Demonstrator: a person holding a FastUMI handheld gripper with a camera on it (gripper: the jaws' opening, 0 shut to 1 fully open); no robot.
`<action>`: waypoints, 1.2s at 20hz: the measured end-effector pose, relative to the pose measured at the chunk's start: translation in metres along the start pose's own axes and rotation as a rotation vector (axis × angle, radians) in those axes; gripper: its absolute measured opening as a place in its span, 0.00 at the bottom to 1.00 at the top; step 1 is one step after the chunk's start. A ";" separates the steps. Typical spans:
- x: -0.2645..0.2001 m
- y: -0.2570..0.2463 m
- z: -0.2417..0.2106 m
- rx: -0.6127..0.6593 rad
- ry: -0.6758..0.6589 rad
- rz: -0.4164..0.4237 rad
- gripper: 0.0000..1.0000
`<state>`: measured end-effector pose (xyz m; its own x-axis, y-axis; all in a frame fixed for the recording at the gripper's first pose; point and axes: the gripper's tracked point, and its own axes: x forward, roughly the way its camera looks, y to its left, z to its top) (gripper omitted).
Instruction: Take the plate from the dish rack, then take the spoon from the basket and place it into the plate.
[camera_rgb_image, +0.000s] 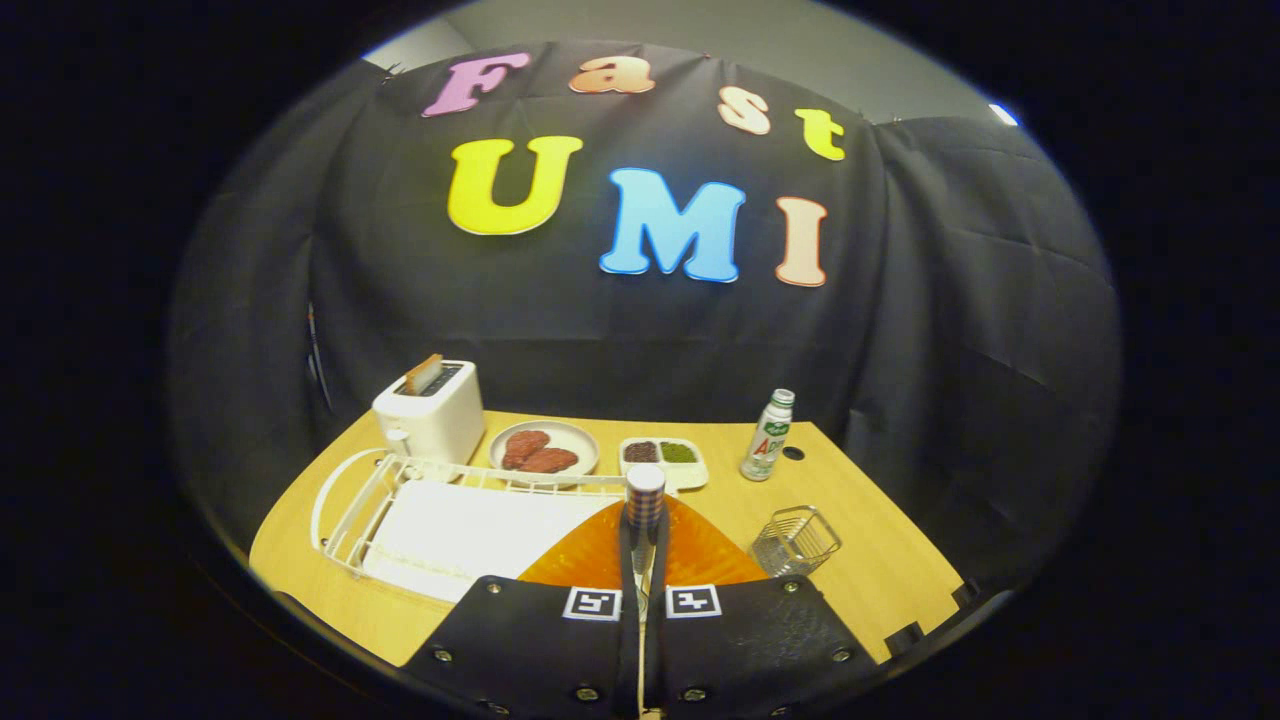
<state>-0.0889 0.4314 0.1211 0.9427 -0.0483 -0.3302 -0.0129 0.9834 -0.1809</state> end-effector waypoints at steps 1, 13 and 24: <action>-0.005 0.014 -0.005 -0.009 0.004 0.030 0.02; -0.035 0.111 -0.100 -0.031 0.109 0.224 0.02; -0.044 0.104 -0.127 0.062 0.132 0.200 0.12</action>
<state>-0.1741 0.5137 -0.0005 0.8717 0.1303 -0.4724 -0.1710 0.9843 -0.0440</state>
